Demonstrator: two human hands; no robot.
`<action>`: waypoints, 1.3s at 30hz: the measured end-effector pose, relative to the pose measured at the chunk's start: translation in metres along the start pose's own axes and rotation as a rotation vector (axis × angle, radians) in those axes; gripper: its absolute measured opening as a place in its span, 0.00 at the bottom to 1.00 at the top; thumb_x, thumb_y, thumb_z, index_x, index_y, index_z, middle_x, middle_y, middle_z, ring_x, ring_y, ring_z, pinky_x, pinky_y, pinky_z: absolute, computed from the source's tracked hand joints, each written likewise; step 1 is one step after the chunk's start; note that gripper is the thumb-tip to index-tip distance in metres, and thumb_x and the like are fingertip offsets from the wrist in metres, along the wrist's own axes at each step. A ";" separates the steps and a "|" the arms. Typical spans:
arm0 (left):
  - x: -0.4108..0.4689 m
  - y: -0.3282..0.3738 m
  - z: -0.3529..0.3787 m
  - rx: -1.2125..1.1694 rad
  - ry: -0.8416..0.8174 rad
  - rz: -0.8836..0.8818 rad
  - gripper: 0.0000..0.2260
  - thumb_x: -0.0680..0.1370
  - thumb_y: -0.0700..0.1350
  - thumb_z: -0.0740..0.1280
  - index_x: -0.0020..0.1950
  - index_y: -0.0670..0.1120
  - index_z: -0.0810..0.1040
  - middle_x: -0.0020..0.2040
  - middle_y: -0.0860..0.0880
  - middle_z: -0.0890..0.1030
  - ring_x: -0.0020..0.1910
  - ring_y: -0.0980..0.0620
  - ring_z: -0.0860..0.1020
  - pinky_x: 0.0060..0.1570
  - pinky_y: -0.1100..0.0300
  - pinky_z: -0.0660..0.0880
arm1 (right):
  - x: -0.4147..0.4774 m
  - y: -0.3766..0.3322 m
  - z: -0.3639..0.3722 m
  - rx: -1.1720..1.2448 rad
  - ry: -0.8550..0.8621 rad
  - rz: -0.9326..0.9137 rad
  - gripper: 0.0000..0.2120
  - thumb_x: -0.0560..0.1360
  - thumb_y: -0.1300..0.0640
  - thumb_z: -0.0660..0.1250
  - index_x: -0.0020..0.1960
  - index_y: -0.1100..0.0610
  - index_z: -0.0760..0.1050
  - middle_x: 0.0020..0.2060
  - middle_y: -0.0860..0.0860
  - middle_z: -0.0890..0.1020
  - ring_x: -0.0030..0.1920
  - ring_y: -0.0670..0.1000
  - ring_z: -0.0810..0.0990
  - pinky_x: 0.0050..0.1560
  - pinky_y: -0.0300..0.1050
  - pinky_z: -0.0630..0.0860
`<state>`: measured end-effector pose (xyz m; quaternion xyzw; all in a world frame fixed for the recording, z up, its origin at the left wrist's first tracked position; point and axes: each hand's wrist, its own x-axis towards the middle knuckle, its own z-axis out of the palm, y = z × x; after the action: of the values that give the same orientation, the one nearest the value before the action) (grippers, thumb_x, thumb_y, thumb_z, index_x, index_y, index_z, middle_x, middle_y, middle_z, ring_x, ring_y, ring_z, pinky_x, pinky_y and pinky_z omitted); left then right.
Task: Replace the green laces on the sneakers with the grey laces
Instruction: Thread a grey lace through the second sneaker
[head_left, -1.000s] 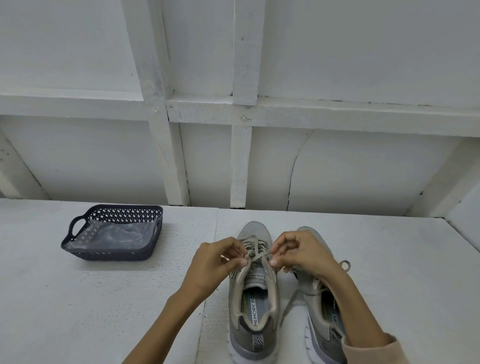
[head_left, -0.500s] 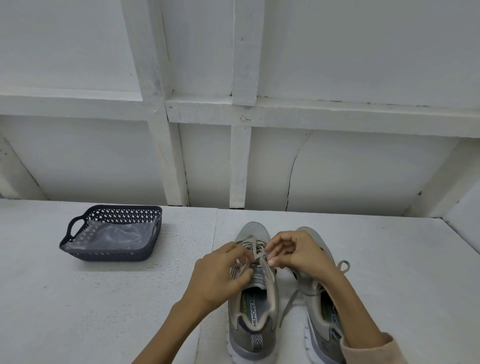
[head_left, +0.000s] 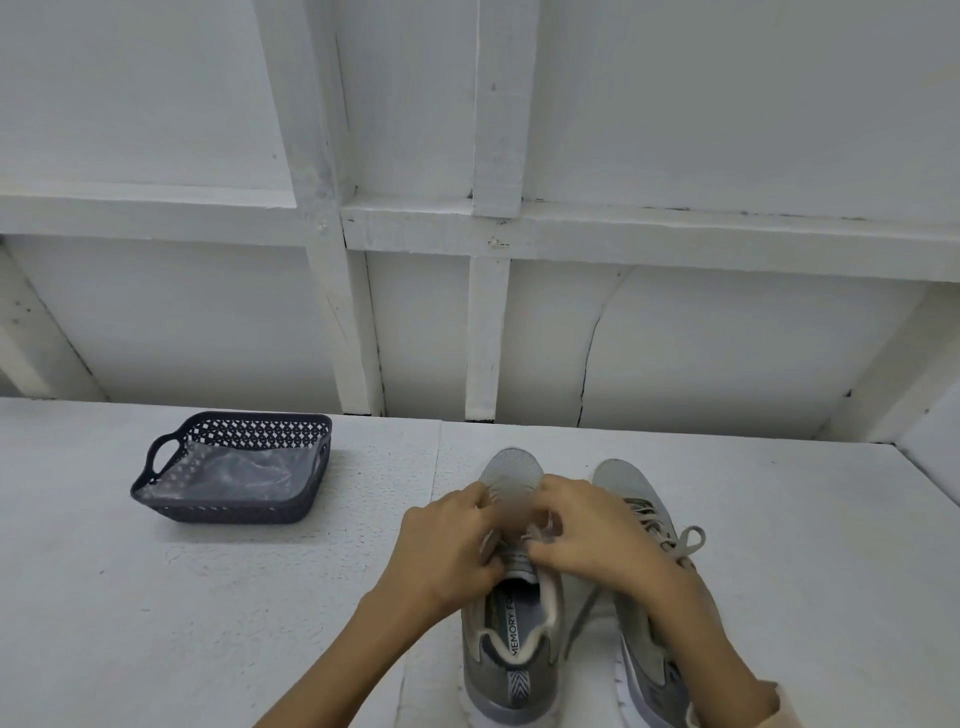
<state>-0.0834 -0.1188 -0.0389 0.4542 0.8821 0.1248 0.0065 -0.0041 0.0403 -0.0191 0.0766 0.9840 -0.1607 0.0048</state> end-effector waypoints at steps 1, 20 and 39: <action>0.001 0.002 -0.001 0.026 -0.002 -0.006 0.14 0.75 0.53 0.62 0.59 0.57 0.75 0.58 0.57 0.72 0.56 0.53 0.74 0.41 0.59 0.66 | 0.000 -0.006 0.001 -0.083 0.020 -0.003 0.12 0.71 0.49 0.65 0.54 0.45 0.79 0.48 0.45 0.75 0.50 0.48 0.75 0.41 0.44 0.67; -0.010 -0.002 0.023 -0.929 0.305 -0.117 0.11 0.69 0.43 0.77 0.46 0.53 0.78 0.39 0.57 0.84 0.45 0.59 0.81 0.51 0.71 0.70 | -0.005 0.004 0.025 0.883 0.286 0.025 0.05 0.65 0.64 0.78 0.39 0.57 0.85 0.35 0.50 0.85 0.36 0.45 0.79 0.42 0.36 0.74; 0.008 -0.007 0.031 -1.056 0.131 -0.044 0.23 0.64 0.59 0.75 0.55 0.53 0.76 0.52 0.60 0.80 0.56 0.60 0.77 0.67 0.57 0.67 | 0.004 -0.003 0.021 0.645 0.267 -0.050 0.08 0.71 0.66 0.70 0.41 0.54 0.82 0.38 0.40 0.82 0.45 0.42 0.80 0.52 0.43 0.76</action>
<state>-0.0897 -0.1093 -0.0695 0.3619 0.7070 0.5797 0.1819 -0.0088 0.0316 -0.0381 0.0705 0.8762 -0.4518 -0.1522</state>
